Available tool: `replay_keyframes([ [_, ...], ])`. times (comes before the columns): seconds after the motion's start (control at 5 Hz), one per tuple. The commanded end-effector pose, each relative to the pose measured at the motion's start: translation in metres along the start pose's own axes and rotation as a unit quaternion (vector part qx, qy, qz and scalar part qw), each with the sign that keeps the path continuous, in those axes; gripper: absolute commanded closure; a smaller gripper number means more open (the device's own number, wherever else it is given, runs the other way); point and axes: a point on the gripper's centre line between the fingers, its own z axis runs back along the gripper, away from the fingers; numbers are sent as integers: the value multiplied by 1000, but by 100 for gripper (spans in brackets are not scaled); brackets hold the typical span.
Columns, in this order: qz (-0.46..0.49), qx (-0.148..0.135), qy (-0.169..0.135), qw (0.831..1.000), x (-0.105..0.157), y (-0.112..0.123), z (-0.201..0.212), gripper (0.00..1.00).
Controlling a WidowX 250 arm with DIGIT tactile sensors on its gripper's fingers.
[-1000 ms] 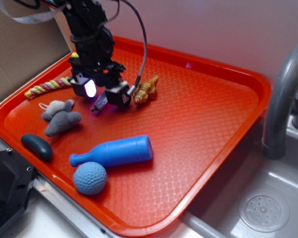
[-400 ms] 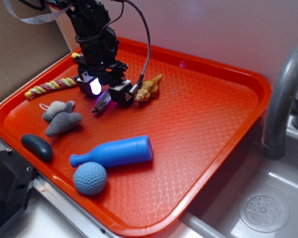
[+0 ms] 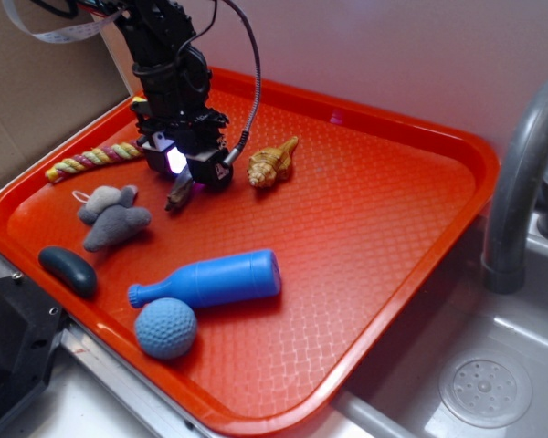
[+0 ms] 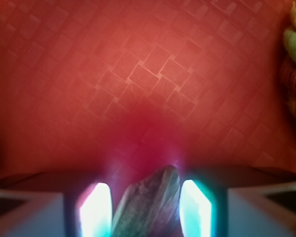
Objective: Grab the wood chip.
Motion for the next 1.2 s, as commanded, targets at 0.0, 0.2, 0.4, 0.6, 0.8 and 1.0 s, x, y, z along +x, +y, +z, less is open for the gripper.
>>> replay_keyframes([
  [0.0,-12,3,-11,1000,0,12,3,100],
  [0.2,-13,5,-16,1000,1,12,5,100],
  [0.4,-12,9,-22,1000,2,12,8,100],
  [0.6,-6,14,-25,1000,5,15,13,100],
  [0.8,3,8,-47,999,11,21,30,100],
  [1.0,-3,-3,-81,997,16,22,53,100],
])
